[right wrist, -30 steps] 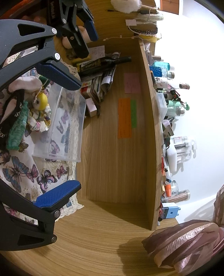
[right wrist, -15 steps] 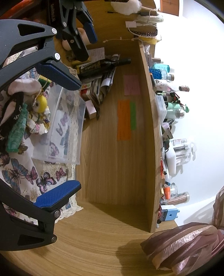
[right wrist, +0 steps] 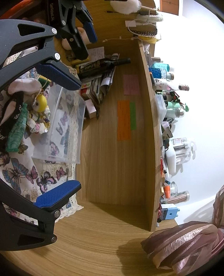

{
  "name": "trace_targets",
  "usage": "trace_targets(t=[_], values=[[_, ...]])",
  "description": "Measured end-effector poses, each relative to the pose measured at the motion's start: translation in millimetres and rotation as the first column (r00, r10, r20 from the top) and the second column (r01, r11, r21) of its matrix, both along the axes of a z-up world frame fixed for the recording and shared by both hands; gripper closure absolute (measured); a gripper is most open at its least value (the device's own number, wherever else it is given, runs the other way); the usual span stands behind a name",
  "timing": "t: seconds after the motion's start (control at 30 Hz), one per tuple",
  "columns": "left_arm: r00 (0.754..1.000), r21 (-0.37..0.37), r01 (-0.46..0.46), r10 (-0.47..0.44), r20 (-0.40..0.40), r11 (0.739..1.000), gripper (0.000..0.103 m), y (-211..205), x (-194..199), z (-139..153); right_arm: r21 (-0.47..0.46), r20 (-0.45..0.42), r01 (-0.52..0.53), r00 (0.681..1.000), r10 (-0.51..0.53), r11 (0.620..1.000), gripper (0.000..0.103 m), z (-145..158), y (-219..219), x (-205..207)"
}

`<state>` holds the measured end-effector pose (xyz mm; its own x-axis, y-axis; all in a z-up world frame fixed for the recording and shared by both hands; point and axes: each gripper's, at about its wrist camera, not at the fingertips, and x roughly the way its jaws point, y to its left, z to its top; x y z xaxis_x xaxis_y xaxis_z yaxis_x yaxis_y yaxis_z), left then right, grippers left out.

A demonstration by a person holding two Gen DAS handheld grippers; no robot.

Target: Organize soft objects

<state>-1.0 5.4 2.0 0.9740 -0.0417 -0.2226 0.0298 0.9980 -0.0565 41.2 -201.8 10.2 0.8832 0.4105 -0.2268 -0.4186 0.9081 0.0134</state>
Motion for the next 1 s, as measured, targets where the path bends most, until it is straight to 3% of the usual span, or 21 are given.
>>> trace_targets(t=[1.0], values=[[1.000,0.001,0.019,-0.019,-0.009,1.000,0.000,-5.3,3.2,-3.4,0.004,0.015,-0.019,1.000,0.019,1.000,0.000,-4.3,-1.2,-0.7]])
